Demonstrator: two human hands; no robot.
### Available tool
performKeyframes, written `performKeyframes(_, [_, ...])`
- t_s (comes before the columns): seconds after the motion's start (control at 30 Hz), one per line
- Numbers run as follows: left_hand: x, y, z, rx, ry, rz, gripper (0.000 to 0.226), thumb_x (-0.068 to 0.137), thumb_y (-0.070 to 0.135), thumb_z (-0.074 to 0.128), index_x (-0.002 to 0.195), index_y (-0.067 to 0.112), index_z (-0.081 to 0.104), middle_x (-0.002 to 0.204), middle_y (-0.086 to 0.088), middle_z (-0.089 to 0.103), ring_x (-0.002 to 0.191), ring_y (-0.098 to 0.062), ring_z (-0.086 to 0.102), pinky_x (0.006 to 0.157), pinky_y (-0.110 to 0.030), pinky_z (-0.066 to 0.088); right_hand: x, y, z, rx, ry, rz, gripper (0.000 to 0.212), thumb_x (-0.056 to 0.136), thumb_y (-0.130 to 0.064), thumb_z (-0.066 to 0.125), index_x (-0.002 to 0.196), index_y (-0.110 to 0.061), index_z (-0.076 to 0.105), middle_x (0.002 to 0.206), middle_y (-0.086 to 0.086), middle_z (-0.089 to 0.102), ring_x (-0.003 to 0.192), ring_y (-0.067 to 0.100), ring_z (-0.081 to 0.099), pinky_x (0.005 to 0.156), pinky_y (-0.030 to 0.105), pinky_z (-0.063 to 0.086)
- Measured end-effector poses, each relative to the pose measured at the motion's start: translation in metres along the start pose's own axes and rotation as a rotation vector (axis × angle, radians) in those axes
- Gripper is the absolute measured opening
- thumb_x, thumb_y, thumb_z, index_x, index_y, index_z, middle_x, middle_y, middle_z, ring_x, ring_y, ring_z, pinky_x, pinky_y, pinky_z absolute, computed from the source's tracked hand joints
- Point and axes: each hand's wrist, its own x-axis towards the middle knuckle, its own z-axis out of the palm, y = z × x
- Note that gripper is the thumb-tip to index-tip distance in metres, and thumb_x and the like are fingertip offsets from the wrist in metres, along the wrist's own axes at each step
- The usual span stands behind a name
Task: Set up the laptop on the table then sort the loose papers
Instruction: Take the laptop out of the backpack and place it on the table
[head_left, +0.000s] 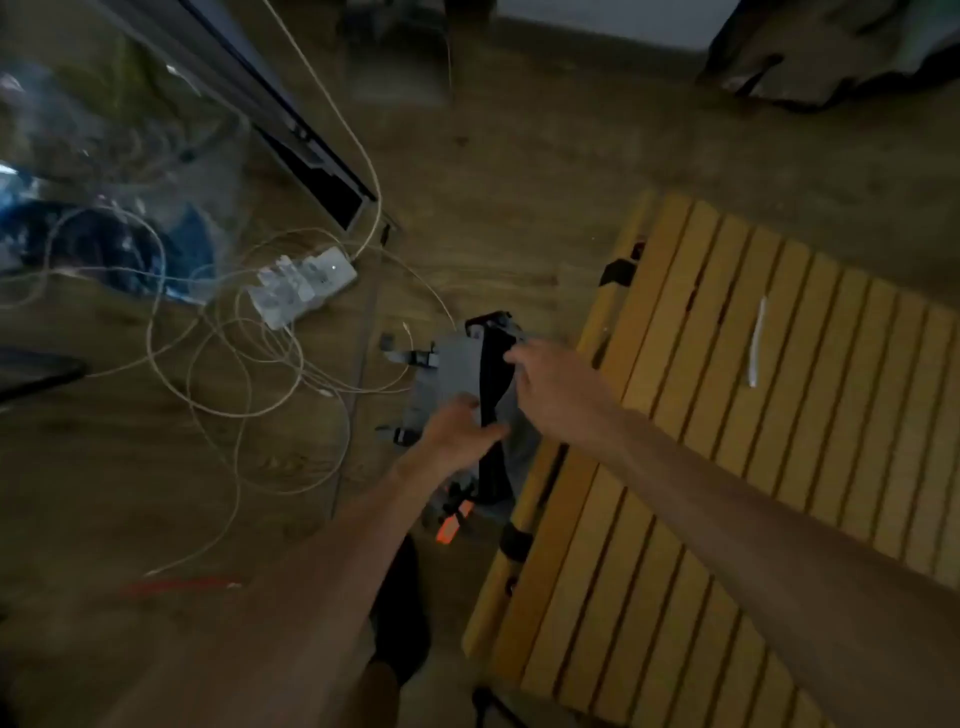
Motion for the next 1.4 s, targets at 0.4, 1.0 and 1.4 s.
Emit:
performKeyframes(0.4, [-0.022, -0.095, -0.078, 0.217, 0.389, -0.029, 0.017, 0.096, 0.032, 0.054, 0.089, 0.016, 0.054, 0.081, -0.007, 0.062, 0.086, -0.035, 0.064, 0.066, -0.036, 0.047, 0.025, 0.007, 0.052, -0.747, -0.457, -0.029, 0.011, 0.099, -0.020, 0.051, 0.091, -0.021, 0.057, 0.098, 0.002, 0.061, 0.094, 0.022, 0.053, 0.101, 0.040, 0.037])
performKeyframes(1.0, [-0.010, -0.153, -0.175, 0.224, 0.396, 0.087, 0.022, 0.096, 0.027, 0.052, 0.077, 0.017, 0.050, 0.066, -0.007, 0.059, 0.062, -0.024, 0.059, 0.057, -0.035, 0.047, 0.084, -0.007, 0.122, -0.196, -0.377, 0.418, 0.018, 0.101, -0.018, 0.052, 0.114, -0.011, 0.062, 0.117, 0.016, 0.062, 0.110, 0.032, 0.058, 0.098, 0.040, 0.046])
performKeyframes(1.4, [-0.003, -0.161, -0.170, 0.214, 0.353, 0.227, 0.026, 0.096, 0.028, 0.055, 0.075, 0.014, 0.050, 0.069, -0.005, 0.058, 0.063, -0.016, 0.056, 0.055, -0.032, 0.044, 0.159, 0.005, 0.152, 0.172, 0.231, 0.616, 0.033, 0.099, -0.014, 0.054, 0.128, 0.000, 0.057, 0.130, 0.020, 0.061, 0.120, 0.035, 0.057, 0.105, 0.038, 0.042])
